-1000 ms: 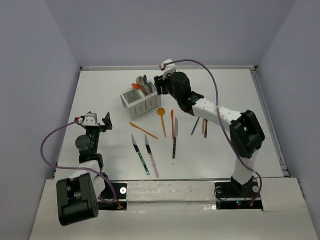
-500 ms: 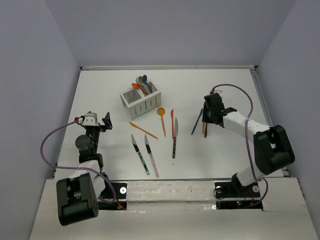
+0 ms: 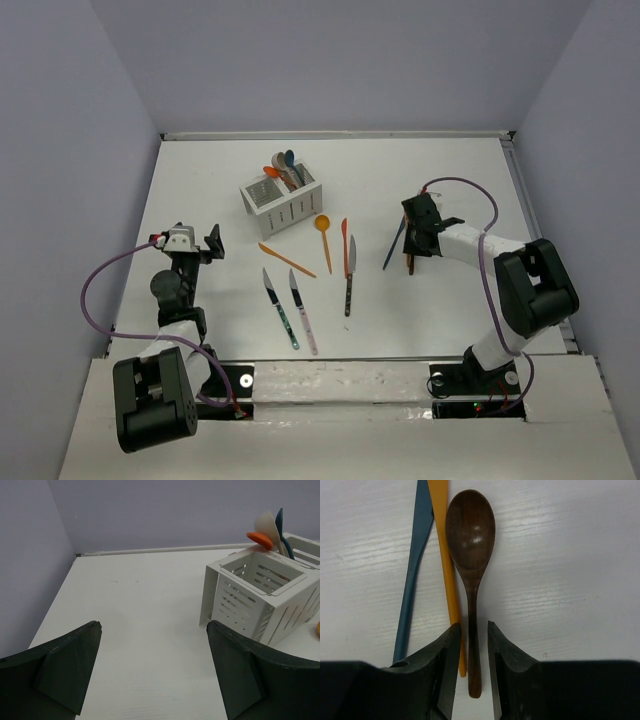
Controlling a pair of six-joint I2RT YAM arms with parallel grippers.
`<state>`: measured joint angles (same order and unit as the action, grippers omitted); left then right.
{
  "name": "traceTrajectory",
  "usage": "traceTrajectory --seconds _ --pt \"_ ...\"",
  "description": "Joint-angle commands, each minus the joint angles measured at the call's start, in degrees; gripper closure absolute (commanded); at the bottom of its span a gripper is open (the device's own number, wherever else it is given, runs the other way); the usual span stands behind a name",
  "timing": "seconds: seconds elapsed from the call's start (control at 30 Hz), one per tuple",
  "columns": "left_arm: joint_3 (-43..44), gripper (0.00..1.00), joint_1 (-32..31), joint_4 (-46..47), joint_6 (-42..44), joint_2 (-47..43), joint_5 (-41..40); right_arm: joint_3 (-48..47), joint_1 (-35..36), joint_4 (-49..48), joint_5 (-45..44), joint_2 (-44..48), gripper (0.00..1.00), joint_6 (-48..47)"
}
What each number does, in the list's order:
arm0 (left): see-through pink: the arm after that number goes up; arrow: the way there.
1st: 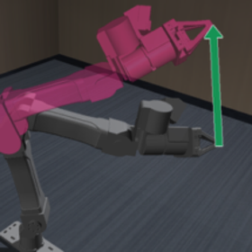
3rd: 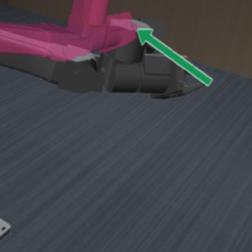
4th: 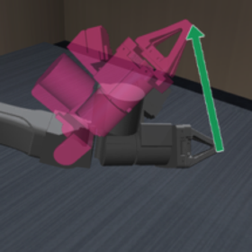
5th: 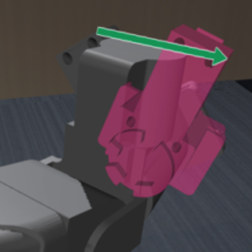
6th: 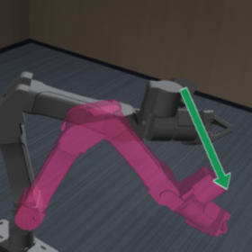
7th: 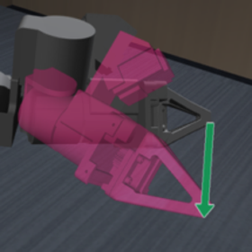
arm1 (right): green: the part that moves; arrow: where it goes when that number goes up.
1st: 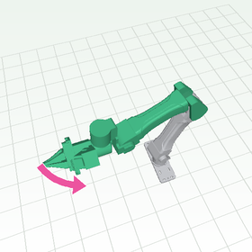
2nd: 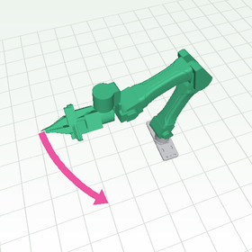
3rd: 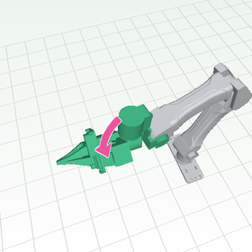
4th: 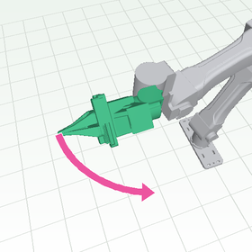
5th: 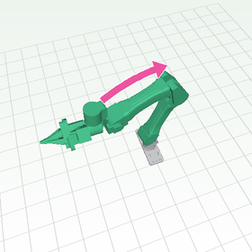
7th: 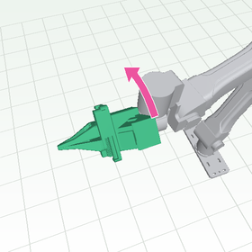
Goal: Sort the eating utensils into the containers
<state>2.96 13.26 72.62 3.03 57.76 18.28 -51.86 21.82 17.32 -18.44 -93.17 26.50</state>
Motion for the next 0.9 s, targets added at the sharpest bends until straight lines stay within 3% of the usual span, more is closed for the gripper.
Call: traceTrajectory --seconds 0.0,0.47,0.5,0.63,0.87 --pt "-6.8 0.01 0.3 17.1 1.5 -1.5 0.6 -0.2 -0.4 -2.6 -3.3 0.4 0.67 1.2" --pt "-6.8 0.01 0.3 17.0 1.5 -1.8 0.6 -1.8 -2.1 -3.8 1.0 -5.3 0.74 0.7" --pt "-6.8 0.01 0.2 17.0 1.4 -1.8 0.6 -1.8 -2.1 -3.8 1.0 -5.7 0.75 0.7" --pt "-6.9 0.01 0.3 17.0 1.5 -1.9 0.6 -1.3 -2.1 -4.0 0.3 -6.0 0.99 1.4" --pt "-7.0 0.01 0.3 16.9 1.6 -1.9 1.1 -0.3 -2.1 -4.4 -5.4 2.3 1.00 0.6"
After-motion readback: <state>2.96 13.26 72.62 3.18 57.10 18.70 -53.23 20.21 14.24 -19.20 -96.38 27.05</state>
